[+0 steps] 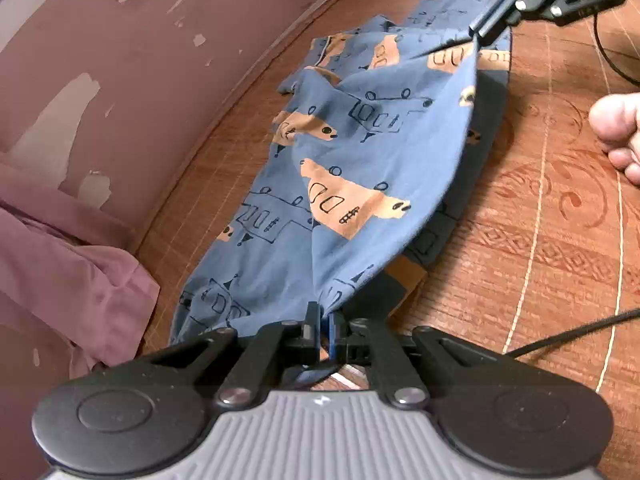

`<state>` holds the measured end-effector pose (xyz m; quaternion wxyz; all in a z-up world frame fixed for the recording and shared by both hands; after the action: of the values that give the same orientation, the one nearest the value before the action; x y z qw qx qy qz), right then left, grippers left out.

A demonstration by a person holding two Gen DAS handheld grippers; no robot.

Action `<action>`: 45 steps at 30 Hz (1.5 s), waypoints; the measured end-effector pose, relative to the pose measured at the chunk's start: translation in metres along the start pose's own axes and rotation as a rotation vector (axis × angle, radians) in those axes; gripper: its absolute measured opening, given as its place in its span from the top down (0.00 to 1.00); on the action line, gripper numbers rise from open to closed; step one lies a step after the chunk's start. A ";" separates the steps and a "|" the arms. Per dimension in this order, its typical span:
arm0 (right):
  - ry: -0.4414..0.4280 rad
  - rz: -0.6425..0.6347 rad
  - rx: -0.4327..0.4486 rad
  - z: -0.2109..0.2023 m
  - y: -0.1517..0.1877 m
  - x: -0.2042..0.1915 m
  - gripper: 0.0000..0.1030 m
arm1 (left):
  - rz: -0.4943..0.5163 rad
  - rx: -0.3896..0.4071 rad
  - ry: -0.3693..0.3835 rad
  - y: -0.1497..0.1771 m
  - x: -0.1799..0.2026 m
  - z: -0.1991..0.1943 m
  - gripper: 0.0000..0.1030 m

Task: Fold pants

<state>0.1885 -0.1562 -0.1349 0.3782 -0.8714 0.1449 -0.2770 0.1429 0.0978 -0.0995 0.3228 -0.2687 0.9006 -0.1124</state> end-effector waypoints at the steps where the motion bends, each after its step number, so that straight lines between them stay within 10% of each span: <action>1: -0.006 -0.010 -0.009 0.001 0.002 -0.001 1.00 | -0.001 -0.002 0.006 0.000 0.000 0.000 0.96; 5: -0.045 -0.026 -0.070 0.013 0.018 -0.008 1.00 | -0.010 -0.016 0.037 0.000 0.002 0.005 0.95; 9: -0.052 0.044 -0.107 0.020 0.024 -0.003 0.95 | -0.057 -0.024 0.041 0.001 -0.003 0.002 0.58; 23: 0.225 0.490 -0.031 -0.020 0.038 0.069 0.08 | -0.838 0.057 -0.028 0.019 -0.073 -0.038 0.14; 28: 0.365 0.571 -0.025 -0.040 0.055 0.103 0.01 | -0.798 0.200 0.108 -0.057 -0.048 -0.040 0.05; 35: 0.419 0.745 -0.030 -0.068 0.099 0.141 0.01 | -0.889 0.254 0.479 -0.162 0.008 -0.001 0.02; 45: 0.278 0.933 0.128 -0.079 0.112 0.162 0.01 | -1.128 0.191 0.603 -0.184 0.021 0.065 0.05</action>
<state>0.2667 -0.3523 -0.1132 0.4919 -0.6432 0.5515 -0.2002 0.2466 -0.0684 -0.0918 -0.0308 -0.6275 0.6582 -0.4148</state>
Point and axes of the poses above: each gripper's, at about its wrist camera, not at the fingertips, and z roughly the way its jaws point, x to its right, y to its underside, the point moved 7 cm from there along z, roughly the way its jaws point, and after that the axes turned 3 degrees about -x, right-handed, at the moved point
